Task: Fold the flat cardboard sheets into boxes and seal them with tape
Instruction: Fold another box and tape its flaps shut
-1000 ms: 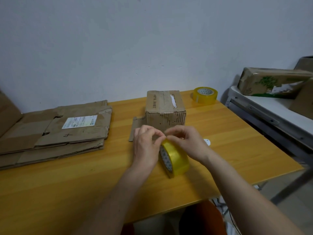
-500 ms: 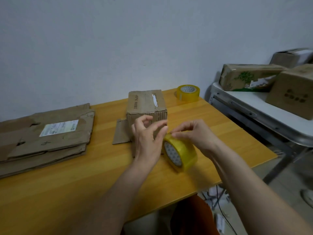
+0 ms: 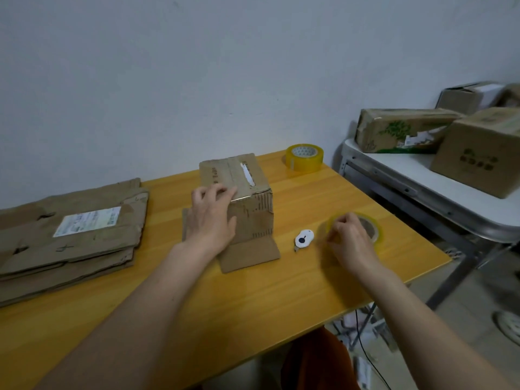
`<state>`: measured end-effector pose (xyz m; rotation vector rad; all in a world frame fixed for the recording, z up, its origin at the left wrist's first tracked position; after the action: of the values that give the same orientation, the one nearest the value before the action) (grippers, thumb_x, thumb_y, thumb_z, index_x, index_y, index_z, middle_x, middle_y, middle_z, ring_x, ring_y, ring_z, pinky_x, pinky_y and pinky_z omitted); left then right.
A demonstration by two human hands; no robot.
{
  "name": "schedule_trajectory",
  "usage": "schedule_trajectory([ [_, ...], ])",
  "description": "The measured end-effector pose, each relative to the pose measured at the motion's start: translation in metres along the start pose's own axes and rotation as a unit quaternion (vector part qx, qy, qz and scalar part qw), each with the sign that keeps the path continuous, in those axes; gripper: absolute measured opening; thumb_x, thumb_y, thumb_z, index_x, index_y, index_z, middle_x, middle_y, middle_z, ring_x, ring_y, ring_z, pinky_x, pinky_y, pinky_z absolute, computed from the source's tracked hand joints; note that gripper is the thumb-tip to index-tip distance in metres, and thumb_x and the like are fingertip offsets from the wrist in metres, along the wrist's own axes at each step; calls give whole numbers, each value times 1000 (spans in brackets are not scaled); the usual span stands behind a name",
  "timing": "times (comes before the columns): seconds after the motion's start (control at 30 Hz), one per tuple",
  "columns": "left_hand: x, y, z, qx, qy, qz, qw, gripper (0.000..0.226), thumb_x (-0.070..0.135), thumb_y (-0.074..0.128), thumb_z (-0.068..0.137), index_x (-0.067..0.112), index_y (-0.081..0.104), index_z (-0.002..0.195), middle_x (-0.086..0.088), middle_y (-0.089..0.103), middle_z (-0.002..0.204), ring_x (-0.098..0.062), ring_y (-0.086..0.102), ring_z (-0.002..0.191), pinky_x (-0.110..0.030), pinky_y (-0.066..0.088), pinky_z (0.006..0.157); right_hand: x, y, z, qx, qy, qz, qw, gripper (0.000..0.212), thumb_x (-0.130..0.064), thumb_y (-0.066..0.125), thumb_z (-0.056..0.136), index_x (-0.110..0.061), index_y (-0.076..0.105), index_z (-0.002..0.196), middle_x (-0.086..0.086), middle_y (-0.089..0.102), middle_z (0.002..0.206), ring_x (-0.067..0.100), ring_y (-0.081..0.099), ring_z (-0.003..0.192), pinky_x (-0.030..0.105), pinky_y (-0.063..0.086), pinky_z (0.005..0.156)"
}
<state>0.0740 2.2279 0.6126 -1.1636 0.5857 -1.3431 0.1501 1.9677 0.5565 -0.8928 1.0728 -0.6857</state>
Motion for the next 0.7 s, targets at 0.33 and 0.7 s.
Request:
schedule_trajectory([
  [0.33, -16, -7, -12, -57, 50, -69, 995, 59, 28, 74, 81, 30, 47, 134, 7, 29, 154, -15, 10, 145, -40, 22, 116, -135, 4, 37, -53, -182, 85, 978, 73, -59, 62, 80, -32, 36, 143, 5, 21, 153, 25, 23, 138, 41, 27, 111],
  [0.7, -43, -22, -27, 45, -7, -75, 996, 65, 70, 57, 73, 38, 54, 128, 16, 51, 133, -9, 33, 125, -31, 39, 90, -154, 29, 20, -94, -143, 111, 979, 71, -46, 78, 72, -35, 41, 132, 6, 59, 124, 26, 56, 110, 41, 50, 90],
])
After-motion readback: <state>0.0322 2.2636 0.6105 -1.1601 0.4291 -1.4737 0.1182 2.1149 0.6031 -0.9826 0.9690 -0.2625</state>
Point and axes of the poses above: each hand's wrist, its own z-axis towards the middle knuckle, its own y-axis out of the palm, x = y × z, the point moved 4 cm from there along z, towards the middle knuckle
